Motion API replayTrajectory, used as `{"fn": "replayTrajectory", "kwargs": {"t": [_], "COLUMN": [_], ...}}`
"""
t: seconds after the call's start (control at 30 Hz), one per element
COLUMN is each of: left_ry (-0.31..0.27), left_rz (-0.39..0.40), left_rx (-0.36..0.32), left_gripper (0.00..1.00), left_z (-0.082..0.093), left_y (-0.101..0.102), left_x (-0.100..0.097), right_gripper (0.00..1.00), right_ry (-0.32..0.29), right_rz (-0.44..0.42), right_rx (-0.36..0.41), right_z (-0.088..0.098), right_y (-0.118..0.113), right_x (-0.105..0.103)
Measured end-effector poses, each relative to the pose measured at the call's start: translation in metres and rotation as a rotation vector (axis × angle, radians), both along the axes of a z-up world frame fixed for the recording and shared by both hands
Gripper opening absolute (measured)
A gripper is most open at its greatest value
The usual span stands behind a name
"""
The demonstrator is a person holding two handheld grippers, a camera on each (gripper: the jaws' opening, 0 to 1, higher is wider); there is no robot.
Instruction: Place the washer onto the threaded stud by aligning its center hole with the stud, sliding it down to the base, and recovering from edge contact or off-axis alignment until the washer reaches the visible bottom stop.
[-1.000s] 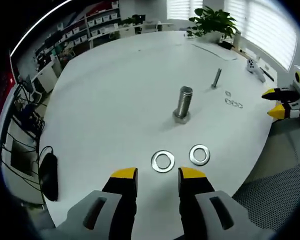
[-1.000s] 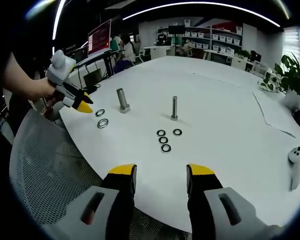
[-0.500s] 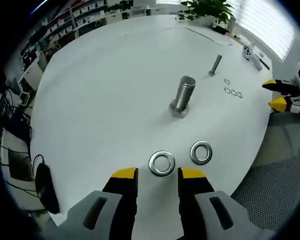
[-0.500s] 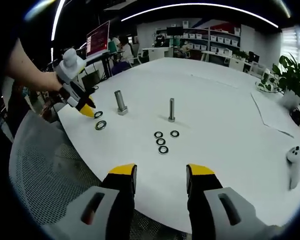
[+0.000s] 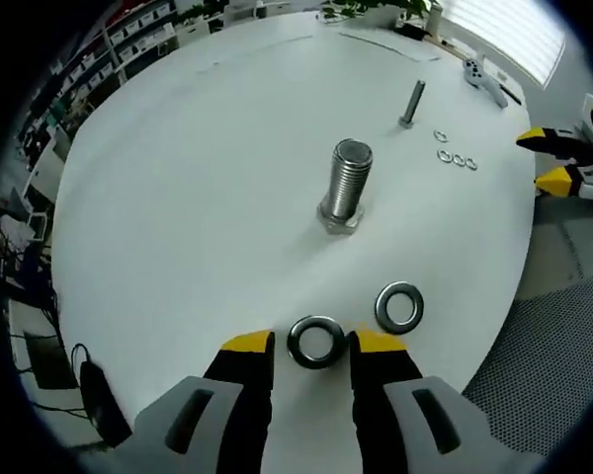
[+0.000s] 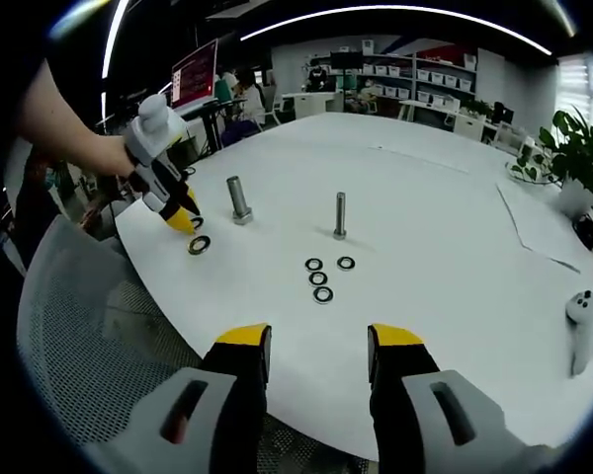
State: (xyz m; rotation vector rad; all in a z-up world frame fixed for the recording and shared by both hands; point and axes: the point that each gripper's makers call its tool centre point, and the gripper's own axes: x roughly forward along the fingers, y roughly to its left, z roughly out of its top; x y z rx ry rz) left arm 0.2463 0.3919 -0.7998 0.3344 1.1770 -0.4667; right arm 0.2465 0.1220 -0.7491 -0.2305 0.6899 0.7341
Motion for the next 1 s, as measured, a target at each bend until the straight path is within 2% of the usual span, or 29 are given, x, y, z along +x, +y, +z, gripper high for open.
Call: {"fn": "replayTrajectory", "kwargs": {"t": [0.4,0.67,1.0], "left_ry": [0.012,0.057,0.132], "left_rz": [-0.052,-0.106,-0.13], "left_rx": [0.007,0.032,0.097], "left_gripper": [0.27,0.21,0.21], "left_z": [-0.0006,-0.001,-0.0021], "left_y": [-0.0012,-0.0029,-0.0057], "left_x": [-0.0035,-0.0087,-0.0084], "right_gripper": [0.4,0.4,0.4], "right_ry": [-0.006,-0.006,-0.004], "right_rz": [0.0,0.003,0.003], "right_rx": [-0.001,-0.004,-0.005], "right_z": [-0.0001,-0.0007,-0.0012], "right_y": [-0.0007,-0.0011,-0.0015], "right_x": [-0.0009,-0.0013,-0.001]}}
